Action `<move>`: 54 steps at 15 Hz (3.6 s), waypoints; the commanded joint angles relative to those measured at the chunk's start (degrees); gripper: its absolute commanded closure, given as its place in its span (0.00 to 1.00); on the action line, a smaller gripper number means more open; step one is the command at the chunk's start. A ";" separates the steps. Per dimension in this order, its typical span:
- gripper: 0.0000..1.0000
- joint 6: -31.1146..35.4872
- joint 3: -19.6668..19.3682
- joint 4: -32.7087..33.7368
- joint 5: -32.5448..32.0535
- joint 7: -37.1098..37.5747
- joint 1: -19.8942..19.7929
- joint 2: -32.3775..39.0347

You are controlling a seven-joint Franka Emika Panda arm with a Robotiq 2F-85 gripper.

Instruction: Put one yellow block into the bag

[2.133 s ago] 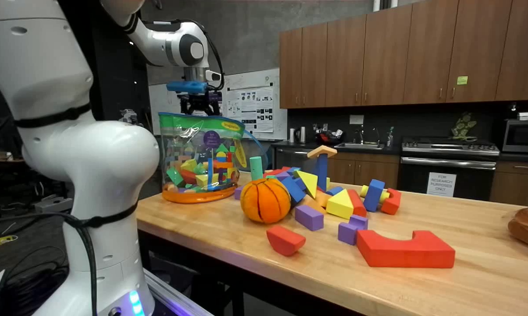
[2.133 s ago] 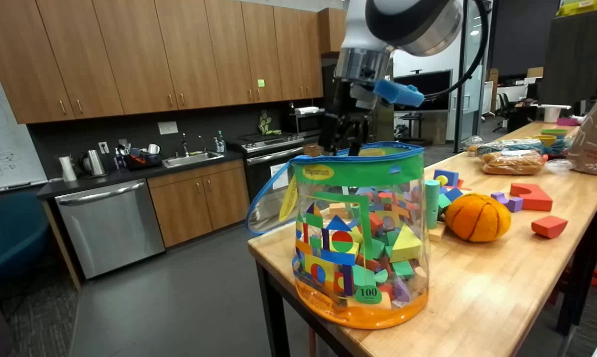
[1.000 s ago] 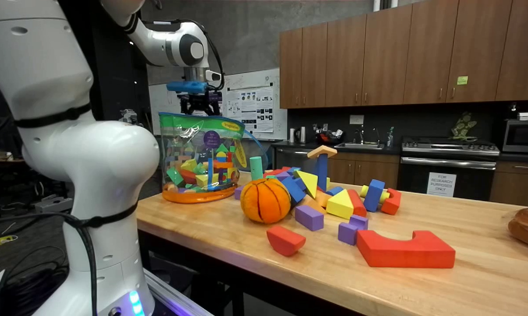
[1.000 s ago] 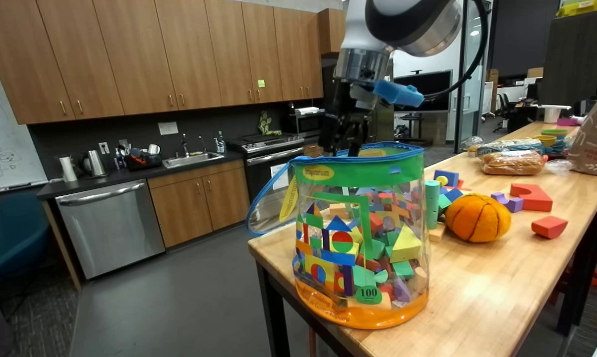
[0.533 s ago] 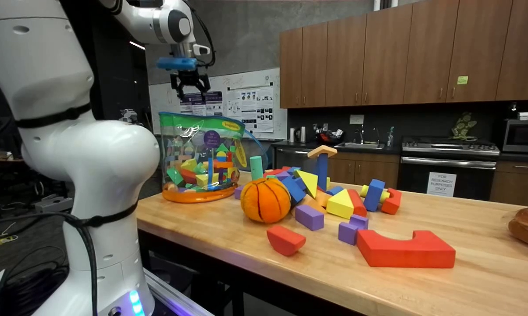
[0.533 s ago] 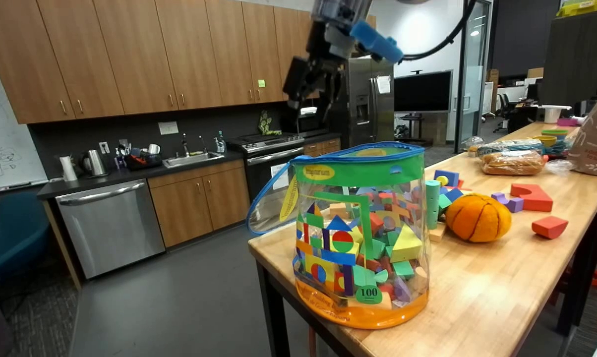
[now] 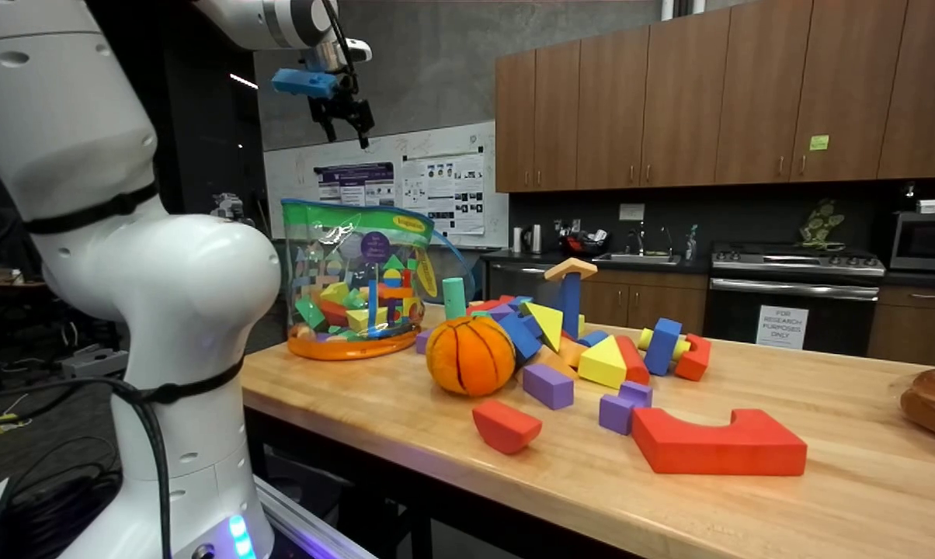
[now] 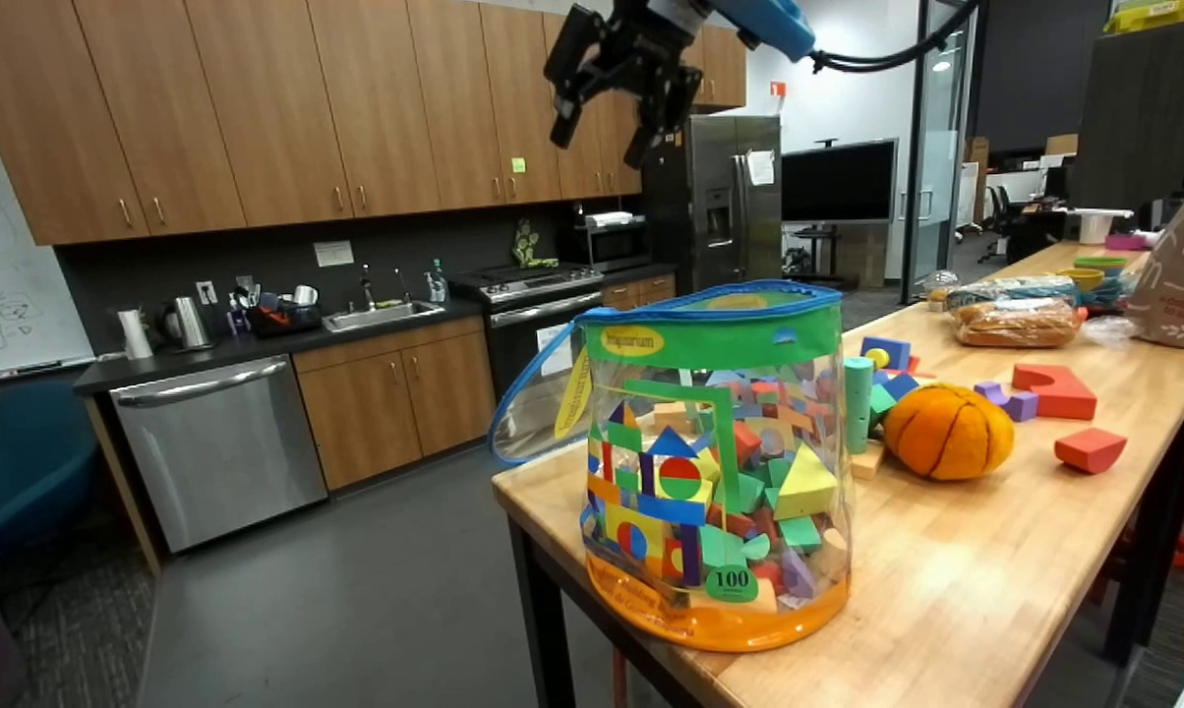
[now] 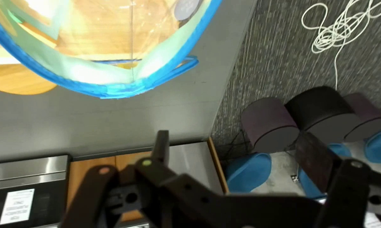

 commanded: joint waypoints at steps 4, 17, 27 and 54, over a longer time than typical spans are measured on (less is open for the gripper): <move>0.00 10.39 -4.86 -14.69 4.64 6.08 -4.59 -10.25; 0.00 6.16 -12.17 -30.50 5.33 5.19 -11.01 -16.88; 0.00 -0.90 -8.90 -38.00 11.50 7.87 -9.33 -20.38; 0.00 -4.84 -10.75 -34.54 3.87 16.78 -24.58 -12.98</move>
